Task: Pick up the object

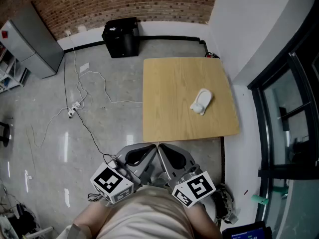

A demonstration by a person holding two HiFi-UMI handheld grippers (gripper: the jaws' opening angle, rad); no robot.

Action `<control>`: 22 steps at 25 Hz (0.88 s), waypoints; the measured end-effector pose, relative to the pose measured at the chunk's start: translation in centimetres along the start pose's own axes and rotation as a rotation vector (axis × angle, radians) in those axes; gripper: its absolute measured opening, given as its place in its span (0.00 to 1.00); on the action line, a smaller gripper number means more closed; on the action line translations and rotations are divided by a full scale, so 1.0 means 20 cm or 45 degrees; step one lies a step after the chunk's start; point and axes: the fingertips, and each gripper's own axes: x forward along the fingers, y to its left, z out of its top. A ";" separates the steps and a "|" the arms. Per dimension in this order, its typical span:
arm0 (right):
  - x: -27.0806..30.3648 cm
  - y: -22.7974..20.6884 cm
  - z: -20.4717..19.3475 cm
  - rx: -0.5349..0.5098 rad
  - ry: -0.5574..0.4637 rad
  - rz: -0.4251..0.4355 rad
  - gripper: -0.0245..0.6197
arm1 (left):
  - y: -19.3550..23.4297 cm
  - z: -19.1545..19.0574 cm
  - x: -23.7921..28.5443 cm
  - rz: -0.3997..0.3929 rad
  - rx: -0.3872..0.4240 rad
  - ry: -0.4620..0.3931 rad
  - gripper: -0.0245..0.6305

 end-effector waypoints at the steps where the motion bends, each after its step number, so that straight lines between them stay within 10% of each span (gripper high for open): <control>1: 0.01 -0.03 -0.01 0.007 0.002 -0.014 0.05 | 0.02 -0.01 0.03 -0.006 -0.006 0.009 0.03; 14: 0.58 -0.51 0.06 -0.030 0.144 -0.157 0.05 | 0.67 0.13 0.45 -0.184 -0.125 0.016 0.03; 22: 1.05 -0.61 0.07 -0.082 0.273 -0.080 0.05 | 1.15 0.19 0.50 -0.123 -0.198 0.004 0.03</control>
